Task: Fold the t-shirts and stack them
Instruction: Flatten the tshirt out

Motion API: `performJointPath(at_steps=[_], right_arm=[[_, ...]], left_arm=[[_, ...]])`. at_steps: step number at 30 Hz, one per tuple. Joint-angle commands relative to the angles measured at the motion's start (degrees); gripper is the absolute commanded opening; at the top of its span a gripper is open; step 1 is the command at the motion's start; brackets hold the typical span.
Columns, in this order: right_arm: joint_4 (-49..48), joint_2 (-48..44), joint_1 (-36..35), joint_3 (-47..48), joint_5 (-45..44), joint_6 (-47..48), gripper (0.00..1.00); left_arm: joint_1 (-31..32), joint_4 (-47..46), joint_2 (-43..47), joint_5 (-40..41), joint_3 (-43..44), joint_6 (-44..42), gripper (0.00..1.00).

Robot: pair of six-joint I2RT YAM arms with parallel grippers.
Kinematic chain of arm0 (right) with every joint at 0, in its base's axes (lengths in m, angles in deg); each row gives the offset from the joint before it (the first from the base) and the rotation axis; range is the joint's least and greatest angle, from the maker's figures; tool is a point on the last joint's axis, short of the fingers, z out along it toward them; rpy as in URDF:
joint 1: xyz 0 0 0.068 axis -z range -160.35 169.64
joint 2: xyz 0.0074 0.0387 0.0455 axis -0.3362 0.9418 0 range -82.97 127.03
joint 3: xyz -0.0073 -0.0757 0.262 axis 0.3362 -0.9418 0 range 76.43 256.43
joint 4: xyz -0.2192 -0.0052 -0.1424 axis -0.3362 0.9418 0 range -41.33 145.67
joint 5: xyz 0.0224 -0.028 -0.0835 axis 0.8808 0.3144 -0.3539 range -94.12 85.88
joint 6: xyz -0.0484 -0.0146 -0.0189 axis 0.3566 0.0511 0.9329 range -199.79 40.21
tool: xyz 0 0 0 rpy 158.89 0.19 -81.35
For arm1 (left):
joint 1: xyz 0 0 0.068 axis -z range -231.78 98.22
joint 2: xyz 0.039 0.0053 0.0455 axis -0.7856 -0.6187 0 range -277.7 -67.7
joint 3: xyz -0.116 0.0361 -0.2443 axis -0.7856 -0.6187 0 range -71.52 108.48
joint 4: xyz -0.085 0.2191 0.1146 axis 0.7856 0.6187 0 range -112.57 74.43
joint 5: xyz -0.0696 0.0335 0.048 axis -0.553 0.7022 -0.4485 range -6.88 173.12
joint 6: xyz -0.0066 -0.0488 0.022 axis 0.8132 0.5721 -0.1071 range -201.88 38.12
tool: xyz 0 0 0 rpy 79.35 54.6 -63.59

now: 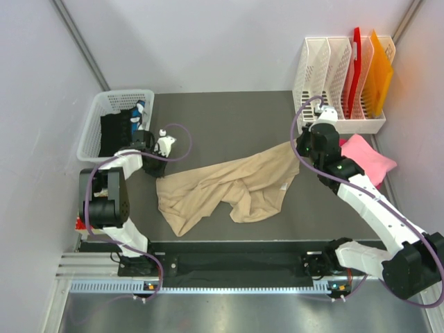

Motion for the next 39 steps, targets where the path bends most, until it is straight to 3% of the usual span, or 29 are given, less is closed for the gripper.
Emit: performJointPath(at_steps=[1,3,5,8,11,20,39], right_arm=[[-2.29,-0.77,0.68,0.25,-0.63,0.43,0.0],[-2.29,-0.6,0.59,0.16,-0.9,0.43,0.0],[-2.29,-0.6,0.68,0.16,-0.81,0.43,0.0],[-2.21,-0.68,0.59,0.07,-0.98,0.43,0.0],[-2.21,-1.04,0.68,-0.02,-1.25,0.52,0.0],[-2.21,-1.74,0.68,-0.28,-0.9,0.52,0.0],[-2.82,-1.48,0.24,-0.63,0.33,0.51,0.0]], left_arm=[[-1.03,2.79,0.23,0.03,-0.29,-0.73,0.0],[-1.03,4.2,1.73,-0.42,0.94,-1.0,0.0],[-1.38,7.18,4.89,-1.64,1.73,-2.13,0.21],[-2.18,10.35,10.43,-3.22,1.74,-4.51,0.42],[-2.53,12.55,14.04,-3.49,1.21,-6.53,0.47],[-3.5,11.42,16.16,-3.94,-3.09,-7.06,0.49],[-3.85,2.98,0.69,-3.49,1.38,-0.83,0.49]])
